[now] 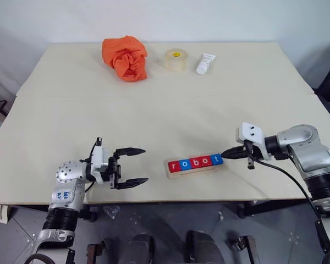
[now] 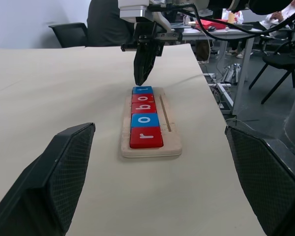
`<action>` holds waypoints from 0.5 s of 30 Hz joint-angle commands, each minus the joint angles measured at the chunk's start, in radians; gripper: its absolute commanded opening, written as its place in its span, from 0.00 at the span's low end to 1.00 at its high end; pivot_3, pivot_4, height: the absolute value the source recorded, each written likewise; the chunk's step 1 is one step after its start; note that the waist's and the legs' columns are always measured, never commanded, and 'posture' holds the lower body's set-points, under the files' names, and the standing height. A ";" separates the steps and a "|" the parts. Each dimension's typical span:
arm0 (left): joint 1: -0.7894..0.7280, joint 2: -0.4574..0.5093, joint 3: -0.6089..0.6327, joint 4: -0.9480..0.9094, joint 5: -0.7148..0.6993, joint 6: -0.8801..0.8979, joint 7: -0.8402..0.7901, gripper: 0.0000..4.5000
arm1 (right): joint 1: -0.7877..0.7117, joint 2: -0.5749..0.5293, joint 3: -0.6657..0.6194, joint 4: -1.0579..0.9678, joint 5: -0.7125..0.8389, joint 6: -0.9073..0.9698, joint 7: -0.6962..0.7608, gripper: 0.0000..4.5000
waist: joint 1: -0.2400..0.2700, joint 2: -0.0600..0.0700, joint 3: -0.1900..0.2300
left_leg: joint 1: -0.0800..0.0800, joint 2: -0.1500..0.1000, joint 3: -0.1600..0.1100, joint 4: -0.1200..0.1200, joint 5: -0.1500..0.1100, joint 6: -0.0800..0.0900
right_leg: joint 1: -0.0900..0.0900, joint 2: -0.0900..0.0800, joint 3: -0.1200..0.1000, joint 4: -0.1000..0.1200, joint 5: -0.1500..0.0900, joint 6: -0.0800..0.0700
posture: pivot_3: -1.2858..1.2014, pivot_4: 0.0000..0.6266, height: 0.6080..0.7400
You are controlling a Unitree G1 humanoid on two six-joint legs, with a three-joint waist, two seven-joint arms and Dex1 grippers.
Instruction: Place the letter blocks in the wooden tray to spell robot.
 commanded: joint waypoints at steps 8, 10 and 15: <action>0.003 0.005 0.013 -0.023 -0.013 -0.008 0.008 1.00 | -0.025 0.008 -0.040 -0.010 0.021 -0.016 -0.016 0.01 | -0.003 0.000 0.000 | 0.000 0.000 0.000 0.000 0.000 0.000 | 0.000 0.000 0.000 0.000 0.000 0.000 | 0.52 0.24 1.00; 0.001 0.004 0.012 -0.021 -0.012 -0.008 0.009 1.00 | -0.048 0.017 -0.041 0.023 0.021 -0.037 -0.018 0.01 | -0.003 0.000 0.000 | 0.000 0.000 0.000 0.000 0.000 0.000 | 0.000 0.000 0.000 0.000 0.000 0.000 | 0.52 0.24 1.00; -0.007 0.000 0.009 -0.019 -0.011 -0.008 0.012 1.00 | -0.139 0.066 -0.016 0.160 -0.007 -0.098 -0.031 0.09 | -0.005 0.000 0.000 | 0.000 0.000 0.000 0.000 0.000 0.000 | 0.000 0.001 0.000 0.001 0.000 0.000 | 0.52 0.24 1.00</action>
